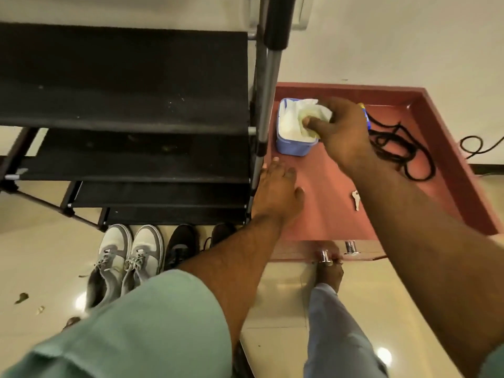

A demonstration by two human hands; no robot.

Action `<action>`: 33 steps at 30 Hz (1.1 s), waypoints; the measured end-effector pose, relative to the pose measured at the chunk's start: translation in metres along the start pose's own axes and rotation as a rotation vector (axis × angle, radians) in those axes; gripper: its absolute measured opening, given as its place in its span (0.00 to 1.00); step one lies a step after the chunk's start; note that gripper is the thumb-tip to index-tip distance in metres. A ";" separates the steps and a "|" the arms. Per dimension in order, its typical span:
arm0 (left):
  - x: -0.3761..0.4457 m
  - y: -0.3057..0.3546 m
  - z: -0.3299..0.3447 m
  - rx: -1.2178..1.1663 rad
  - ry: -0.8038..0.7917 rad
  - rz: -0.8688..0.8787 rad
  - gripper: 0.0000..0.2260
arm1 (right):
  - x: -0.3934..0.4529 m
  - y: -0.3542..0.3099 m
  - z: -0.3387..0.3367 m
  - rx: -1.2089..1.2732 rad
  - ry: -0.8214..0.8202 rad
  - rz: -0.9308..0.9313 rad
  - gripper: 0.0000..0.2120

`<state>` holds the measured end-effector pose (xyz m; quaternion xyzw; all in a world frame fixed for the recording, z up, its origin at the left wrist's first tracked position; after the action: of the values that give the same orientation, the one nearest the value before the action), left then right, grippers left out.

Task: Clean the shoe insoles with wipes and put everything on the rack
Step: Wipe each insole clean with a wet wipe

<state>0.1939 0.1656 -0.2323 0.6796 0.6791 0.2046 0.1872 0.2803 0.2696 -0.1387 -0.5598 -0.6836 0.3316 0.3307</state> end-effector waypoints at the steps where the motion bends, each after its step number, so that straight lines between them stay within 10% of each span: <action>1: -0.012 -0.001 -0.004 -0.051 -0.016 0.014 0.23 | -0.026 -0.004 -0.008 0.187 0.005 0.063 0.07; 8: -0.192 -0.062 -0.009 -0.265 0.028 -0.169 0.18 | -0.211 -0.014 0.041 0.753 -0.091 0.502 0.10; 16: -0.317 -0.175 0.066 -0.343 -0.235 -0.765 0.16 | -0.296 0.047 0.159 0.416 -0.421 0.754 0.08; 33: -0.286 -0.286 0.254 -0.373 -0.615 -0.751 0.27 | -0.287 0.179 0.302 0.159 -0.598 0.868 0.10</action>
<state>0.0890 -0.1124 -0.6058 0.3730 0.7417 0.0314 0.5566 0.1735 -0.0102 -0.4791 -0.6455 -0.4262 0.6338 -0.0049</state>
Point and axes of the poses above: each hand's wrist, its own x-axis towards the middle knuckle, its own z-axis out of the palm, y = z × x, the point moved 4 cm from there along x, towards the middle knuckle, and after that the axes turned 6 degrees about z, right-handed, at the moved point
